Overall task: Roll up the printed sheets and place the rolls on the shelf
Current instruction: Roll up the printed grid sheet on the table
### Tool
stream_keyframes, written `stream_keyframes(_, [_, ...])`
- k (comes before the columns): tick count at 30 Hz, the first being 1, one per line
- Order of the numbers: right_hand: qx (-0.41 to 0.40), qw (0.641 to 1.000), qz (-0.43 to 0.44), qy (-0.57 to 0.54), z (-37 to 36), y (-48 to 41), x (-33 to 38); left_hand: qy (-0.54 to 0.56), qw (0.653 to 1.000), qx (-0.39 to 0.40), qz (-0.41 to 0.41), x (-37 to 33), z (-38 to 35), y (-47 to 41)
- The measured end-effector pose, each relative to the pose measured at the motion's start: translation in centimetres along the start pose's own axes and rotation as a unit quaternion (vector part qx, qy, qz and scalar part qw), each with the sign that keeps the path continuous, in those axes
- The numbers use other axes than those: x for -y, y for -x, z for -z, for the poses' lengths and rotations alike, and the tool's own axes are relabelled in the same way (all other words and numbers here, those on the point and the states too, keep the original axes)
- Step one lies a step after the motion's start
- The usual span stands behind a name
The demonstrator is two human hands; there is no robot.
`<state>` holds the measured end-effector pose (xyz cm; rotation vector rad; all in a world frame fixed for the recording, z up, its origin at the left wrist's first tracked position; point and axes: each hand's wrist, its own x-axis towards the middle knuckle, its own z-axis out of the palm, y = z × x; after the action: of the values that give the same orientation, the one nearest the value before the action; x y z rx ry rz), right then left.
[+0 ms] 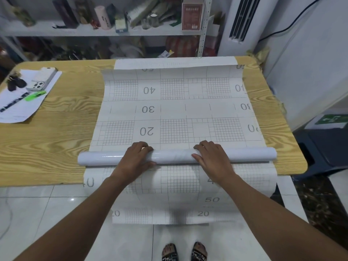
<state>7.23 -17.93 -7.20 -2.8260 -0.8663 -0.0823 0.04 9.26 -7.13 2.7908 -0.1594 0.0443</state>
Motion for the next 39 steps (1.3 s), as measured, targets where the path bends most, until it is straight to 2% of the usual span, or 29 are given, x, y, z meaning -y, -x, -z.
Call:
stream_keyframes(8, [0.013, 1.0, -0.007, -0.011, 0.1, 0.2, 0.0, -0.041, 0.998, 0.044, -0.001, -0.6, 0.8, -0.1])
stream_keyframes(14, [0.033, 0.999, -0.002, -0.015, 0.2, 0.3, 0.0, 0.006, 0.998, 0.039, 0.039, -1.5, 1.2, -0.3])
stream_keyframes(23, [0.023, 1.0, 0.013, -0.01, 0.5, 0.4, 0.0, -0.03, 0.999, 0.026, -0.013, -0.4, 0.9, -0.2])
stream_keyframes(27, [0.016, 1.0, 0.005, 0.007, 0.3, 0.5, -0.1, -0.022, 0.999, 0.026, -0.012, -0.5, 1.1, -0.4])
stream_keyframes(33, [0.018, 1.0, 0.002, 0.011, 0.4, 0.6, -0.1, 0.02, 0.999, 0.033, 0.037, -1.1, 1.5, -0.7])
stream_keyframes(39, [0.015, 1.0, 0.014, 0.001, 0.5, 0.6, -0.2, 0.008, 0.998, 0.033, 0.048, -1.5, 1.6, -1.0])
